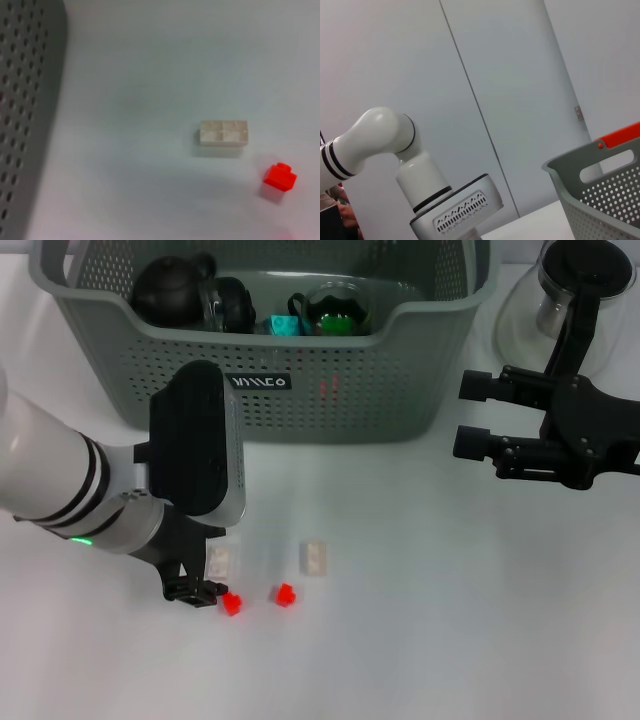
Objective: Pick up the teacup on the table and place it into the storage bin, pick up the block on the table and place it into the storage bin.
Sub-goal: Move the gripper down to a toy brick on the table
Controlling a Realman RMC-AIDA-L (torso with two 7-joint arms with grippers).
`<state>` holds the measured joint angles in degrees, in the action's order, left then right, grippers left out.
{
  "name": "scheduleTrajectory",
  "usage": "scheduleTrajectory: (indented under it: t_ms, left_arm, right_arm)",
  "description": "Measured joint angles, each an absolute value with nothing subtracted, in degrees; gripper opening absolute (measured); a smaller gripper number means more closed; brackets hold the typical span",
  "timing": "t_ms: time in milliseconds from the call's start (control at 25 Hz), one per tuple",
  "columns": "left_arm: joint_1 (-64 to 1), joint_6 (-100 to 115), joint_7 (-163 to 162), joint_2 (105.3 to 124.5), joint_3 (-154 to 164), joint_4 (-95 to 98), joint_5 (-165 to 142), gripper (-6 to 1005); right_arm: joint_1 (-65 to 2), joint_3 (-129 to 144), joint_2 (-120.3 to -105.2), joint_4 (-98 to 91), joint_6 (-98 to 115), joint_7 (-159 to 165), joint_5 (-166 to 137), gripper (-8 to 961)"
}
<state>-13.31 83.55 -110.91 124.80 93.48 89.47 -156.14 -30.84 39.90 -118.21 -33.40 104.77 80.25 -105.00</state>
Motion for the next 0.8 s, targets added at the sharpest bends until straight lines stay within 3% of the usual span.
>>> scheduleTrajectory:
  t_ms: [800]
  left_arm:
    - [-13.67,83.03,-112.86,124.79,95.01,88.73,-157.59,568]
  right_arm:
    - [-30.76,39.90,-118.21,-33.40,104.96,80.17,-105.02,850]
